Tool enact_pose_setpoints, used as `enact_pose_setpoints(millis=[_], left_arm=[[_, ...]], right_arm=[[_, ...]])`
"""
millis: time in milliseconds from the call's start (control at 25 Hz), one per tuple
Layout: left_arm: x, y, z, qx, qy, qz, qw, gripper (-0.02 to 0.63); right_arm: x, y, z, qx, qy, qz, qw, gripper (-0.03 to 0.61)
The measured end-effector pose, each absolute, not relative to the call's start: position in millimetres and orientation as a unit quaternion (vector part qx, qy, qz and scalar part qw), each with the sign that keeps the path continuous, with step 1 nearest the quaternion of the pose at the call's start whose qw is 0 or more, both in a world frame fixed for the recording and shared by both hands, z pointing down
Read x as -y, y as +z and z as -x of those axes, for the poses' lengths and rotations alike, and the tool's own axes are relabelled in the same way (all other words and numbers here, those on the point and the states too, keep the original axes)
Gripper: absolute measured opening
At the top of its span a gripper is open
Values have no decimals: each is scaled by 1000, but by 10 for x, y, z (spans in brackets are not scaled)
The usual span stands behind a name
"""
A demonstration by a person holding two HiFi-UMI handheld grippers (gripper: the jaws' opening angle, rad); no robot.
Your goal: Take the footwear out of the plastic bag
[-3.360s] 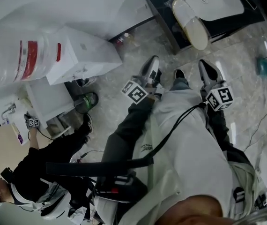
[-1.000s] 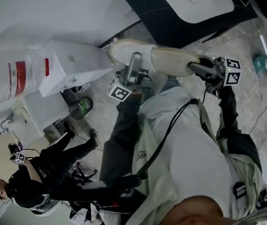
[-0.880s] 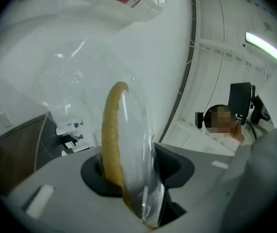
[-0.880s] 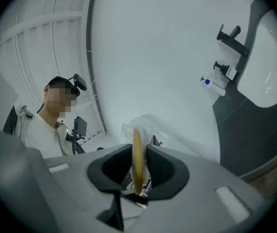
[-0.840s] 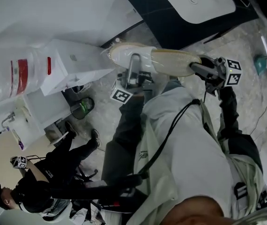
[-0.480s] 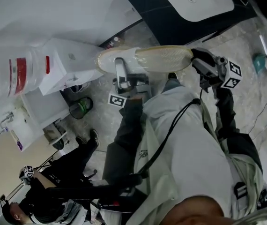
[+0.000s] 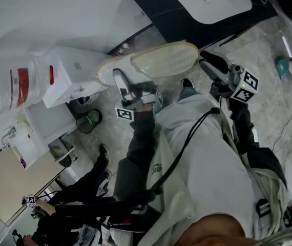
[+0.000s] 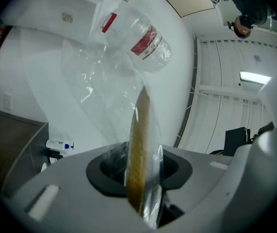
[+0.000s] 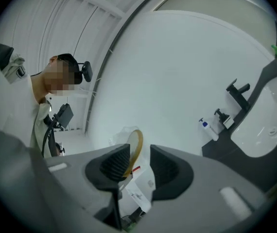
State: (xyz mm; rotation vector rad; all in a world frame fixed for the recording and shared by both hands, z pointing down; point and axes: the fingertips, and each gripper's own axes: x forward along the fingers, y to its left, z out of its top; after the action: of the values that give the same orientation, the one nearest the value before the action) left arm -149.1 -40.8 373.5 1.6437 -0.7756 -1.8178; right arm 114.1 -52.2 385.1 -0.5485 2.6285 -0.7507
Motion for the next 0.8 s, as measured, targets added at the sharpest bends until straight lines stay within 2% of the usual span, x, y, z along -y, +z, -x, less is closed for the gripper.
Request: enact_pose_setpoints(millis=[200, 400, 480, 560, 640, 800], left_arm=[[415, 3709, 1419, 278, -678, -618, 286, 111], [400, 3708, 1403, 291, -668, -623, 284, 110], [385, 3724, 1427, 302, -666, -622, 281, 110], [367, 3735, 1452, 313, -663, -621, 276, 110], [350, 3739, 1472, 319, -663, -621, 271, 110], [338, 3721, 1497, 326, -665, -620, 259, 110]], right_arm=[[537, 3823, -1010, -924, -275, 185, 189, 212], [522, 3627, -929, -923, -262, 172, 222, 213], [529, 3633, -910, -927, -255, 182, 205, 210], [516, 3669, -903, -932, -252, 185, 185, 179], [487, 3692, -902, -934, -257, 178, 174, 115], [447, 3635, -889, -919, -311, 144, 195, 107]])
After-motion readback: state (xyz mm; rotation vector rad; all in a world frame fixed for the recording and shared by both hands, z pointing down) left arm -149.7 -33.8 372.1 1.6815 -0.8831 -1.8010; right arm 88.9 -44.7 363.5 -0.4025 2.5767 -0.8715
